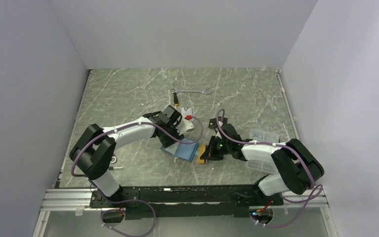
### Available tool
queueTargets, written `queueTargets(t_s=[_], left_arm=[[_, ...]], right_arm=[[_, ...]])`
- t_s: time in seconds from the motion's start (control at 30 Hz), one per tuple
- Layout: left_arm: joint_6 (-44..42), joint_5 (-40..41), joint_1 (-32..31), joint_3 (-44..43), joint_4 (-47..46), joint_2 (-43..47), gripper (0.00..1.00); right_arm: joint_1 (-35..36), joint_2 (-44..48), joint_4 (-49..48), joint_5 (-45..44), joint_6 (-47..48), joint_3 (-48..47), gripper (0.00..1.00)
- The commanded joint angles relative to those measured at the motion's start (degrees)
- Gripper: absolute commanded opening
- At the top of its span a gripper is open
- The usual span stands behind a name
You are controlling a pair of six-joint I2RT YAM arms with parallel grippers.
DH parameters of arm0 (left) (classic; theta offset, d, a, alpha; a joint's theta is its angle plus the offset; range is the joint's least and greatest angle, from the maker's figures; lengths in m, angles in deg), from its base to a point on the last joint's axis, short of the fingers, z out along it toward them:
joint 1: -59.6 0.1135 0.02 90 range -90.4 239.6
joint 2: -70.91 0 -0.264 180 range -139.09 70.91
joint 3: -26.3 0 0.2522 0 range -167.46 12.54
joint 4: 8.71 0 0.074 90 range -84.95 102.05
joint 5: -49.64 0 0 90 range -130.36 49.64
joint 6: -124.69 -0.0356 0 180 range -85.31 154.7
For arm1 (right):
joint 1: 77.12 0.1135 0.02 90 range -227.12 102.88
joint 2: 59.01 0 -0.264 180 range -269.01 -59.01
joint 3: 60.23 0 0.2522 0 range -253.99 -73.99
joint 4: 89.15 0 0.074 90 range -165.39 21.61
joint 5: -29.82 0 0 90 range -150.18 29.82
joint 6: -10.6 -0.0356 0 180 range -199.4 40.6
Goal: Put the credit cards into the card holder
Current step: Open the card holder at the center of the board.
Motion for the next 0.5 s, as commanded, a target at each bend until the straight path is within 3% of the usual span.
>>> queueTargets(t_s=[0.0,0.47], left_arm=[[2.05,-8.04,-0.69,-6.12,3.28,4.15,0.56],[-3.83,-7.21,-12.73,-8.29,-3.91,-0.84,0.54]], right_arm=[[0.74,-3.40,9.24,-8.91,1.92,3.24,0.00],[0.81,-3.61,9.32,-8.87,1.85,2.87,0.00]])
